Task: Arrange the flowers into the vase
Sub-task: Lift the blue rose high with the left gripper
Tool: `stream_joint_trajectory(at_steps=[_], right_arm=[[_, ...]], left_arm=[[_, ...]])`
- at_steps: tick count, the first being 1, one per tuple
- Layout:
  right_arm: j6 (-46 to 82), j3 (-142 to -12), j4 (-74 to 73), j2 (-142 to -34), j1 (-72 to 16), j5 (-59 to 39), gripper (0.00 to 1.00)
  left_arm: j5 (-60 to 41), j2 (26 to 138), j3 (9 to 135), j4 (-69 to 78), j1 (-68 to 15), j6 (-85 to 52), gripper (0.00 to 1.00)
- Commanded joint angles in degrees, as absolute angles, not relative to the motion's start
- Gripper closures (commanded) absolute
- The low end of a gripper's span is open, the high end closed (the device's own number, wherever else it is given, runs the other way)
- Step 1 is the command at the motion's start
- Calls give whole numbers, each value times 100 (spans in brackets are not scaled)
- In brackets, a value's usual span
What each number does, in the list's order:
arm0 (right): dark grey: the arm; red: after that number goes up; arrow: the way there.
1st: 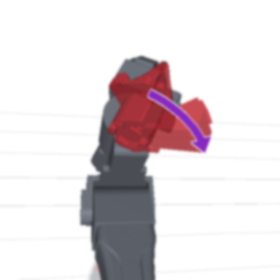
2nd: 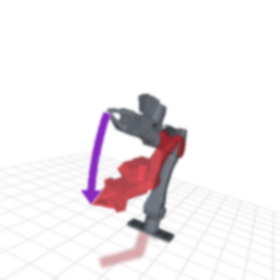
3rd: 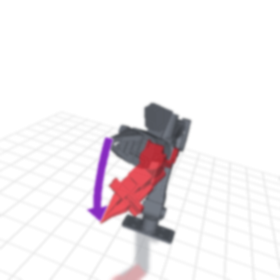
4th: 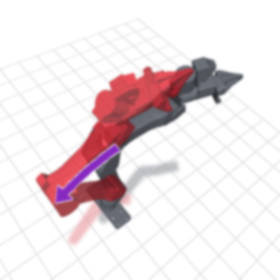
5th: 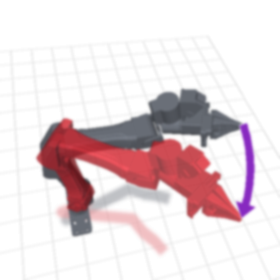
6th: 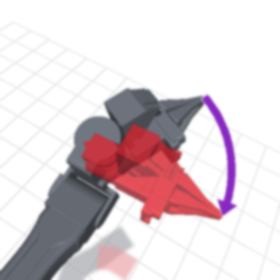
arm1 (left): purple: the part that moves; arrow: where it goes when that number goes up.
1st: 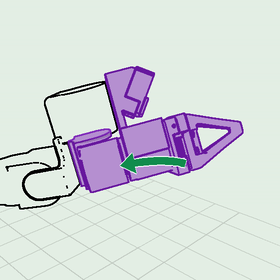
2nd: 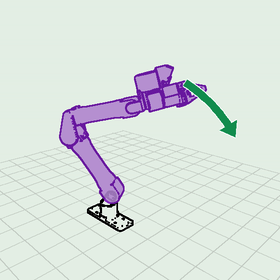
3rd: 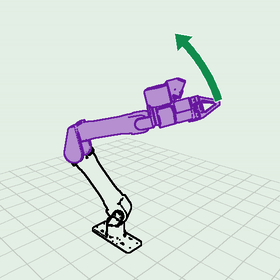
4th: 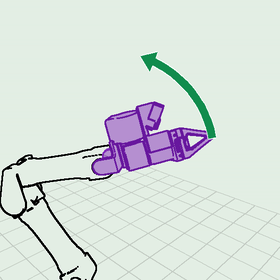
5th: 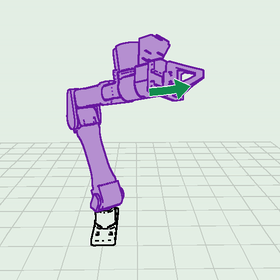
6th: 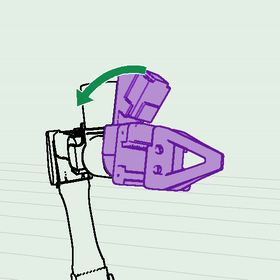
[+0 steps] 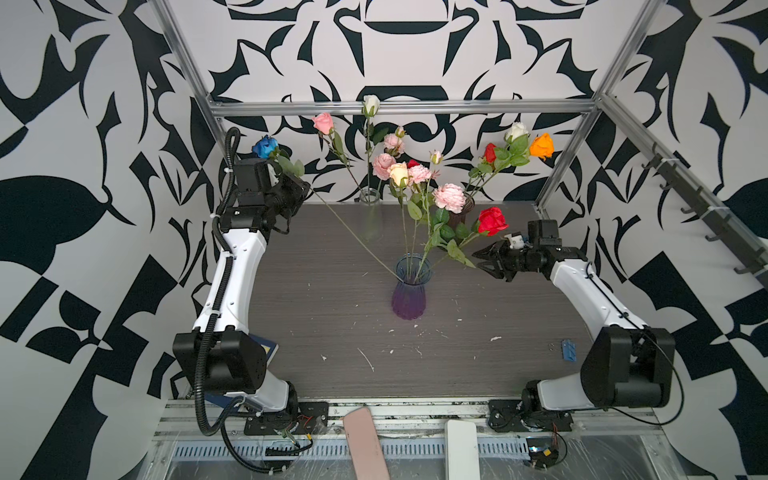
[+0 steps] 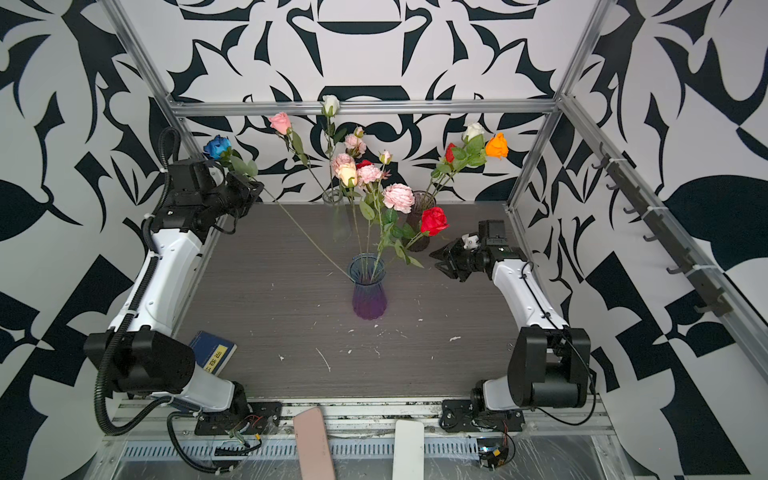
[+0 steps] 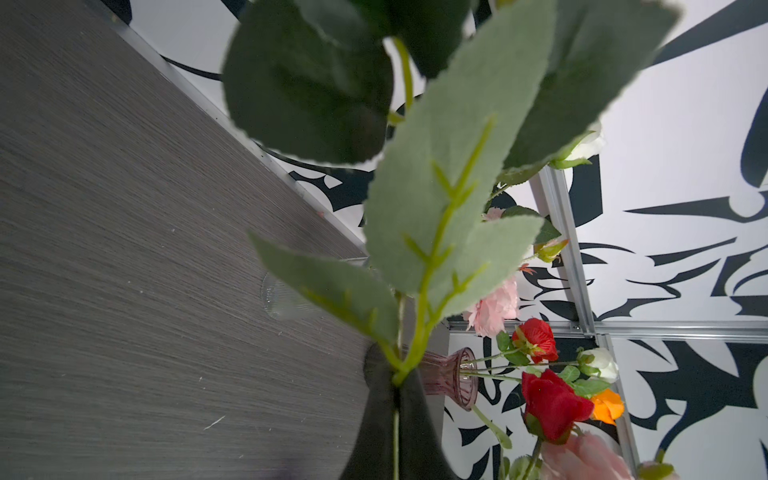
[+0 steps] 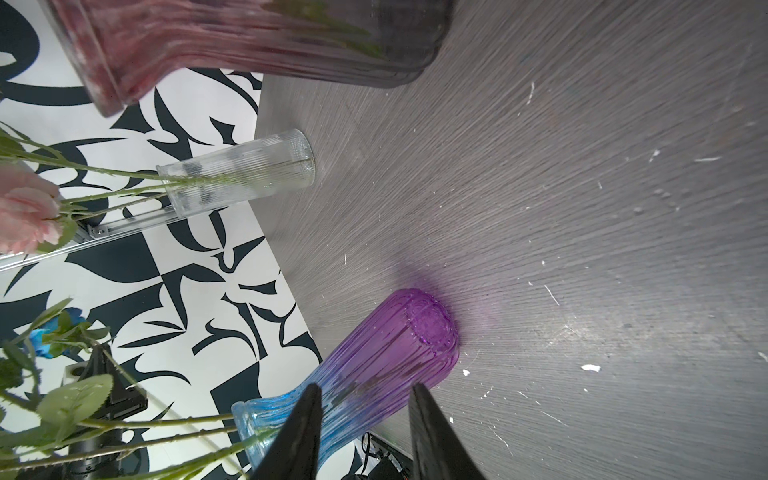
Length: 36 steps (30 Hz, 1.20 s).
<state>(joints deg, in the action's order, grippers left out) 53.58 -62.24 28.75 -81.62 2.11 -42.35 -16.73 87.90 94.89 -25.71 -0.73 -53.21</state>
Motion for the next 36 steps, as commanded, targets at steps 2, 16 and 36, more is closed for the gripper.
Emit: stream_joint_trajectory(at_steps=[2, 16, 36], right_arm=[[5387, -6136, 2752, -7962, 183, -4254, 61], [5396, -6016, 2787, -7772, 184, -4254, 61], [5432, -6091, 2759, -7839, 183, -4219, 61]], left_arm=[[-1376, 8621, 9908, -2868, -407, -4658, 100], [-298, 8857, 10726, -3235, -1433, -3241, 100], [-439, 8937, 11409, -3169, -1477, -3438, 100]])
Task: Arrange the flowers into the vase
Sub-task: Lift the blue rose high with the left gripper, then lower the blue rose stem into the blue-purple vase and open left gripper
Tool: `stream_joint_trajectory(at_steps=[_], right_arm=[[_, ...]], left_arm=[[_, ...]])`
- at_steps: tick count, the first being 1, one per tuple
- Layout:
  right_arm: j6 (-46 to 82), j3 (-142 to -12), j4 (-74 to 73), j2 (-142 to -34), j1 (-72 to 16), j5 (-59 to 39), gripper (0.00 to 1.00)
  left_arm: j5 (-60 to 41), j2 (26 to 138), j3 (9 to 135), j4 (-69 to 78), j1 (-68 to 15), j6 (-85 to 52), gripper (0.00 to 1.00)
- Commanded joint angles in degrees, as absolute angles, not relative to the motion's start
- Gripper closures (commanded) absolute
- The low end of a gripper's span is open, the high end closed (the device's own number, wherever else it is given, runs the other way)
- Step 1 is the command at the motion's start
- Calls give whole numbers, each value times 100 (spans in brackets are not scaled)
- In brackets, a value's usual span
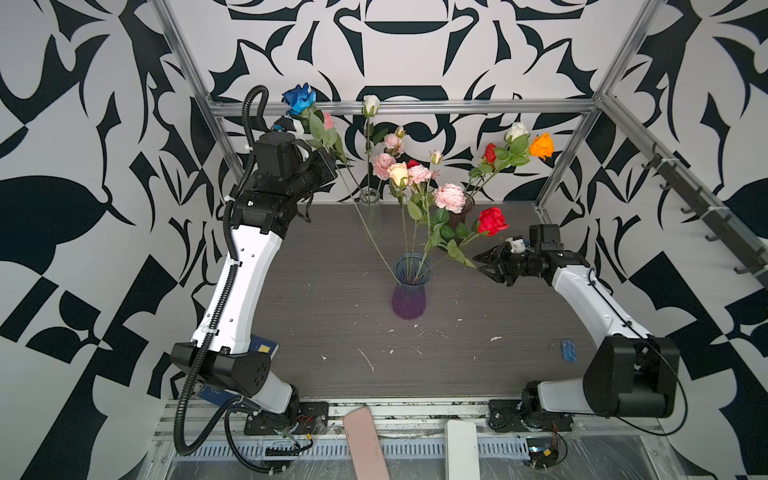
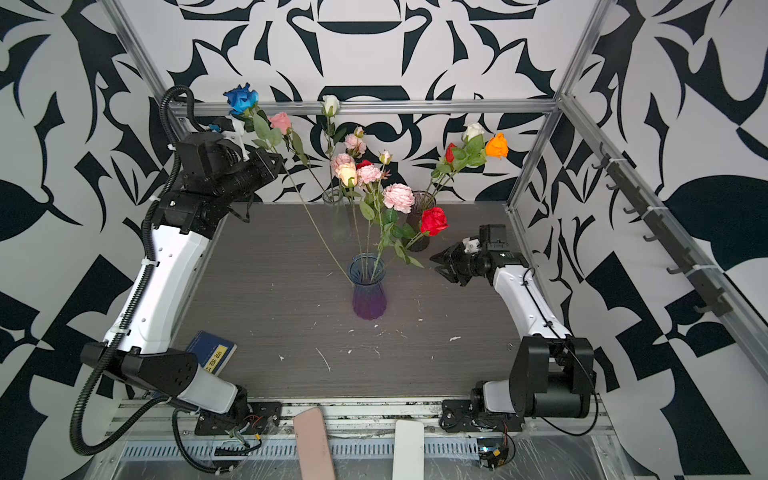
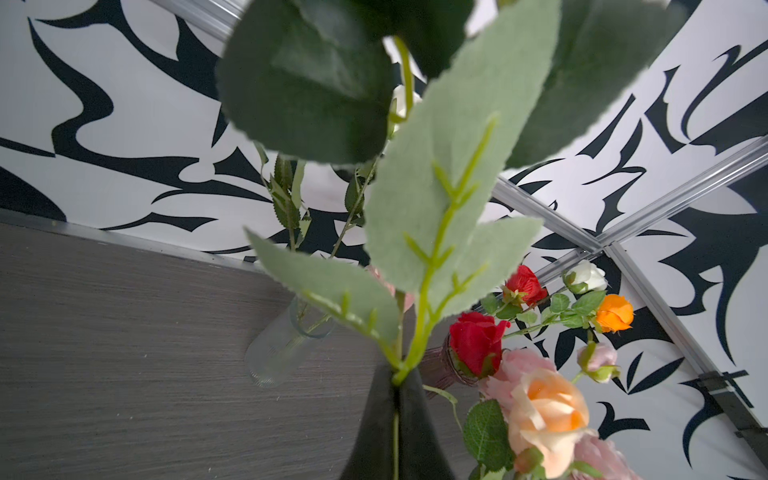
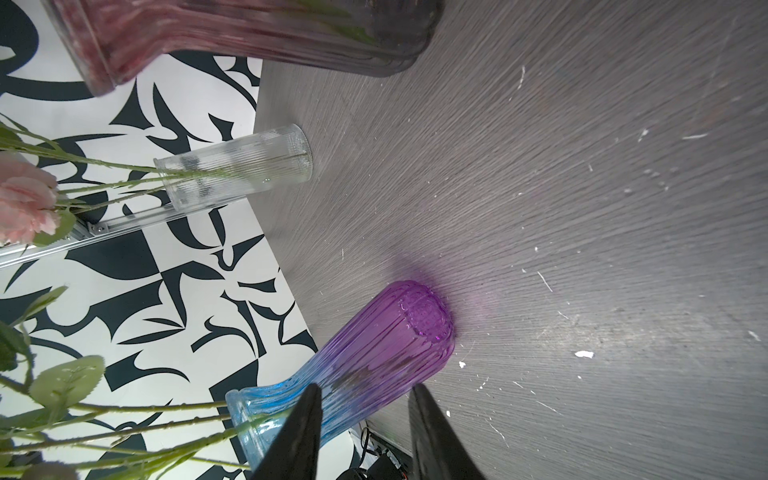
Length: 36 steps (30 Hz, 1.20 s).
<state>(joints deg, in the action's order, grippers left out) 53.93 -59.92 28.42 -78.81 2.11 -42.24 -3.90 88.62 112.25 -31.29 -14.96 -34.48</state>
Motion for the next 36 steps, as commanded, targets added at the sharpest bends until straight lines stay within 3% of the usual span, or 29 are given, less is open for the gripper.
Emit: stream_joint_trajectory(at_steps=[1, 19, 36], right_arm=[[5432, -6091, 2750, -7847, 182, -4219, 61], [5388, -6196, 2777, -7952, 182, -4280, 61], [5458, -6281, 2654, -8147, 173, -4254, 61]], left_arm=[[-439, 8954, 11433, -3167, -1479, -3446, 100], [-488, 9237, 11576, -3126, -1568, -3404, 100], [892, 8813, 10475, -2510, -2799, -2882, 100]])
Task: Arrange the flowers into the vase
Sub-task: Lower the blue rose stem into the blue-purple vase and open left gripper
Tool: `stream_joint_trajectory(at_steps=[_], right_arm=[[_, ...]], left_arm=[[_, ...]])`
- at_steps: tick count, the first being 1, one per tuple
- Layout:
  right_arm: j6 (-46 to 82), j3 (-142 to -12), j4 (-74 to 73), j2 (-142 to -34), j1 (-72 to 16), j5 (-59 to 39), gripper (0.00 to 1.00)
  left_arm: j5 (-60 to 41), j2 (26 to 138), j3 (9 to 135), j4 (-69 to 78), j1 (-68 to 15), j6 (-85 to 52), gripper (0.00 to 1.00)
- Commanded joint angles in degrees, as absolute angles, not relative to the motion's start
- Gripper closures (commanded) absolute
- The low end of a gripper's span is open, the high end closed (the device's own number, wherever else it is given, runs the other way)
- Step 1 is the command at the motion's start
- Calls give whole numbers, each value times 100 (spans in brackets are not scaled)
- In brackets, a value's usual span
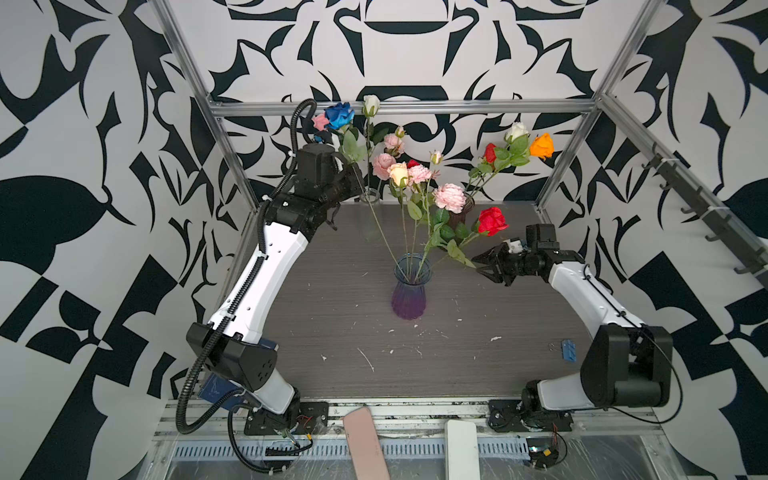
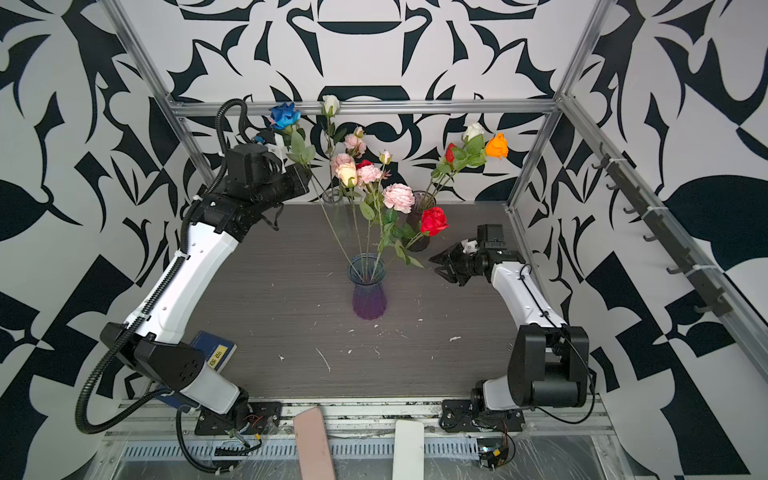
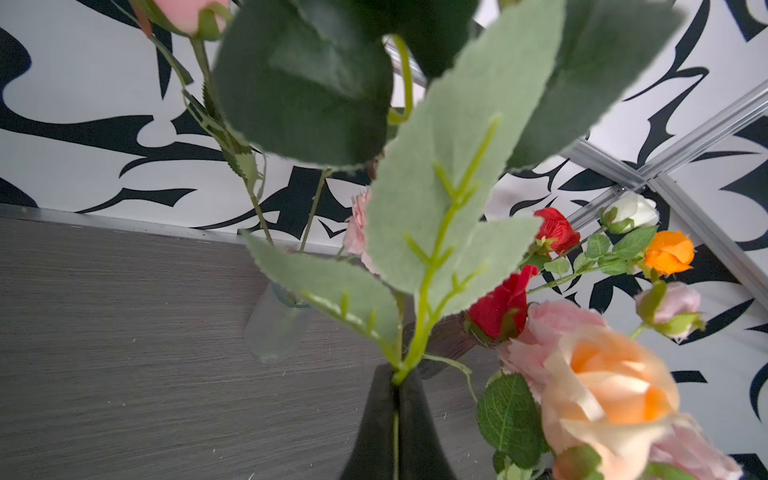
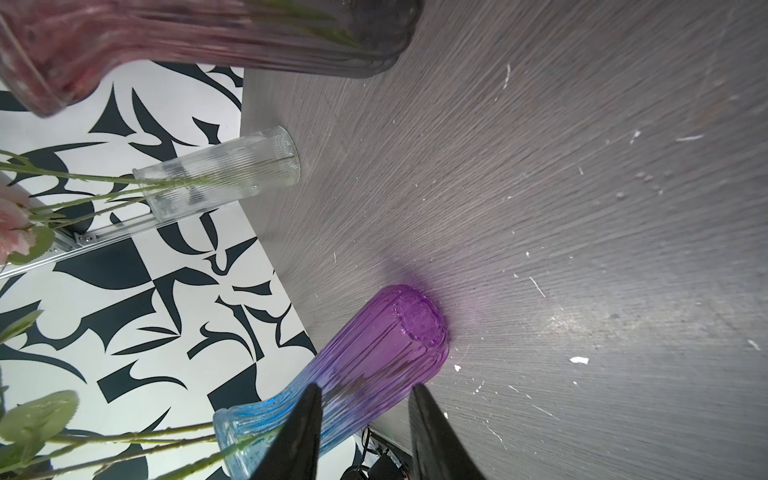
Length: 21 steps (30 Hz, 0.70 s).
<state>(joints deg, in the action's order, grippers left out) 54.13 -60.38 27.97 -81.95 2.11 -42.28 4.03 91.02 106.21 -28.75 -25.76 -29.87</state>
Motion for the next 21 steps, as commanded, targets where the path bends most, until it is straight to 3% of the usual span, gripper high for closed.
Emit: stream_joint_trajectory(at_steps=[1, 14, 21], right_arm=[[5450, -6267, 2654, -8139, 176, -4252, 61], [5449, -6228, 2606, -8166, 176, -4280, 61], [5423, -6243, 2603, -8224, 176, -4324, 61]], left_arm=[[1076, 8771, 10406, -2453, -2905, -2854, 100], [2829, 8055, 9295, -1582, -4077, -2434, 100], [2983, 7826, 8984, -1660, -4342, -2518, 96]])
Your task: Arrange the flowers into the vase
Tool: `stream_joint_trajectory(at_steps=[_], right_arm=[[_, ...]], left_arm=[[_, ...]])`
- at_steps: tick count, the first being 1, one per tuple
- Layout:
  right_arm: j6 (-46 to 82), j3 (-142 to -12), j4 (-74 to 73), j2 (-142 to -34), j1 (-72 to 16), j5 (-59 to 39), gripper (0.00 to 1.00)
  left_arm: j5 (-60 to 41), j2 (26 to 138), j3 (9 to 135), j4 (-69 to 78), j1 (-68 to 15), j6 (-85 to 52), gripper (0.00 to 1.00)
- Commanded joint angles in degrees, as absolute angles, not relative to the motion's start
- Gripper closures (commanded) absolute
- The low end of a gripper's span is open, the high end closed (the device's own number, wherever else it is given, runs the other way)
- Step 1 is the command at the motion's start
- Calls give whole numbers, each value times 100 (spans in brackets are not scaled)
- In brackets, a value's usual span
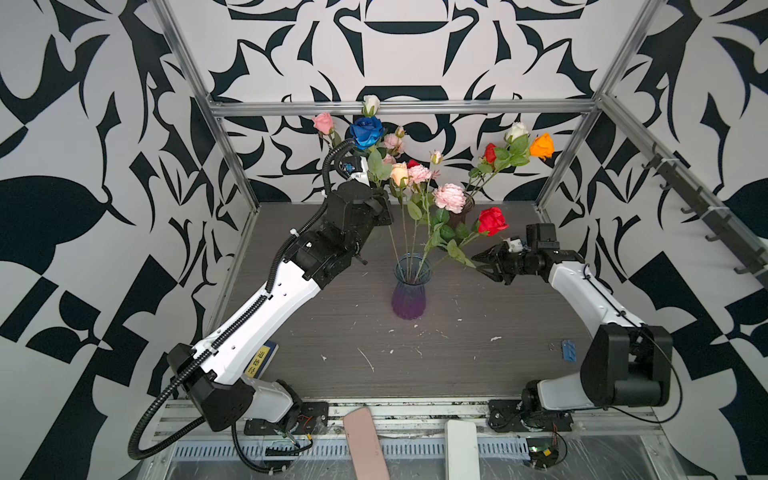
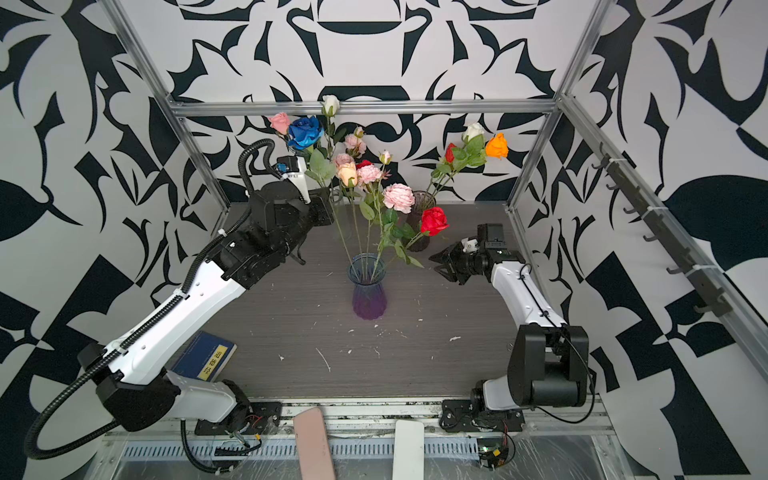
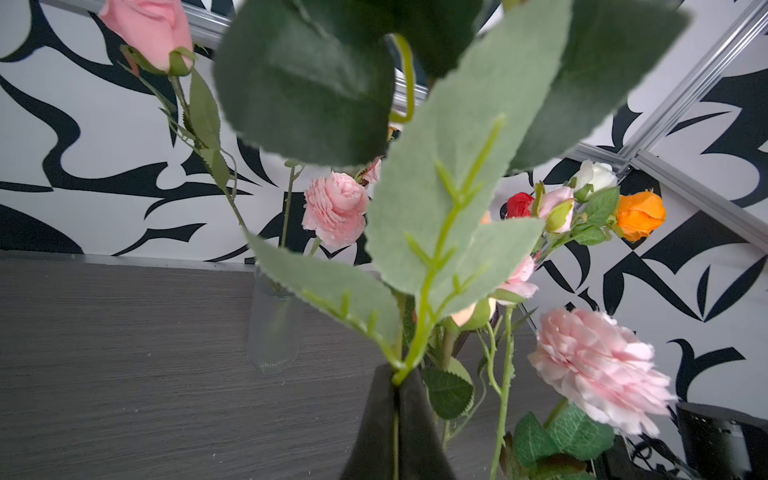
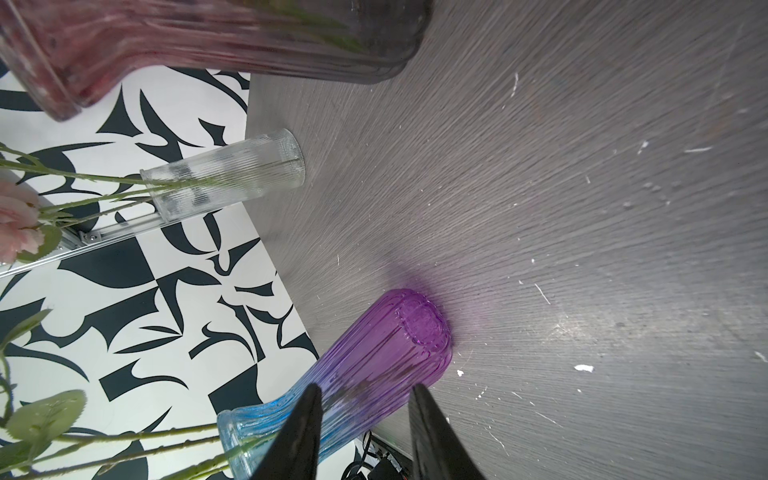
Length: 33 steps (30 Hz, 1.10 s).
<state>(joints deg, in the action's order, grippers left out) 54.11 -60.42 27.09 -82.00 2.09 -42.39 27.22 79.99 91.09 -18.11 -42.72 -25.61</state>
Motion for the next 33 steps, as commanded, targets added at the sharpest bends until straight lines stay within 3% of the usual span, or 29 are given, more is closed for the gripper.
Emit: stream_joint_trajectory(at_steps=[1, 2, 5, 8, 17, 19, 22, 27, 33], right_arm=[[5423, -6253, 2602, -8227, 171, -4324, 61], [5412, -6262, 2602, -8227, 176, -4332, 61], [5398, -6284, 2616, -8244, 176, -4351, 61], [5379, -6300, 2628, -8235, 176, -4376, 61], [5335, -6157, 2620, -8209, 158, -4396, 61], [5343, -6128, 2613, -8209, 125, -4395, 61], [5335, -6099, 2610, -8211, 55, -4364, 61], [5288, -6014, 2630, -8165, -75, -4257, 60], [5304, -5629, 2553, -8045, -558, -3850, 59]], left_arm=[[2985, 7806, 8954, -1679, -4386, -2519, 94], [2989, 7779, 8918, -1719, -4447, -2497, 89], [3163, 7711, 8774, -1836, -4700, -2237, 57], [3474, 7536, 8441, -2111, -4860, -1981, 40], [3505, 5824, 6320, -2748, -4904, -2841, 37], [2995, 5551, 5872, -2504, -4904, -2756, 28], [1821, 5449, 5089, -1666, -4904, -2434, 16], [672, 5616, 3695, 497, -4904, -1935, 16], [336, 5984, 2129, 3550, -4904, -1272, 6]])
